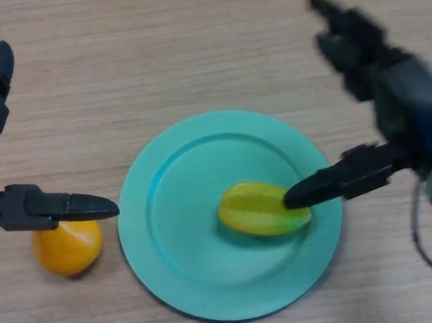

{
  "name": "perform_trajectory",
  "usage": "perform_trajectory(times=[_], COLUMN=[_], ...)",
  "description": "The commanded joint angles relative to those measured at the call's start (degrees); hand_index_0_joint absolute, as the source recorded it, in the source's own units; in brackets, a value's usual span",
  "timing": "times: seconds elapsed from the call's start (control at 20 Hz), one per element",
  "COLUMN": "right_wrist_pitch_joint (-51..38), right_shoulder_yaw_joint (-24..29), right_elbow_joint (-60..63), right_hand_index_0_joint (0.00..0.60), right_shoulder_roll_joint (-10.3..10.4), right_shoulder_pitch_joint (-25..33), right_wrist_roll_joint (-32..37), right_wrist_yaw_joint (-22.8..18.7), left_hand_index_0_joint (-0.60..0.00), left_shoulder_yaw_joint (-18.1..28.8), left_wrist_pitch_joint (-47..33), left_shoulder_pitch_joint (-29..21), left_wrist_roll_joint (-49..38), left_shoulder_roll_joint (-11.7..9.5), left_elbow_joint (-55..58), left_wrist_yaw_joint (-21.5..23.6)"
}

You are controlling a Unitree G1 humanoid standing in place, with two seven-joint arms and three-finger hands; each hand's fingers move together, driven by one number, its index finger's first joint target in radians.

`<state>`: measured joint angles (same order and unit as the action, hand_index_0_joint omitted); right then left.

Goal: Pick up the yellow starfruit and place it on the plate

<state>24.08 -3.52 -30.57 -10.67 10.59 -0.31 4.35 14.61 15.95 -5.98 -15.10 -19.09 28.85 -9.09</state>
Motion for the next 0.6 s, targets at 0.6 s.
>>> perform_trajectory(times=[0.6], right_wrist_pitch_joint=[-11.1], right_shoulder_yaw_joint=[8.5], right_elbow_joint=[-6.3], right_hand_index_0_joint=[0.000], right_shoulder_roll_joint=[-3.9], right_shoulder_pitch_joint=[-3.2], right_wrist_roll_joint=[1.1], right_wrist_yaw_joint=[-2.0], left_hand_index_0_joint=[0.000], left_shoulder_yaw_joint=[2.7], left_wrist_pitch_joint=[-7.7], left_shoulder_pitch_joint=[-0.8], left_wrist_roll_joint=[2.2], left_shoulder_roll_joint=[-1.3], left_elbow_joint=[1.4], left_wrist_yaw_joint=[-0.7])
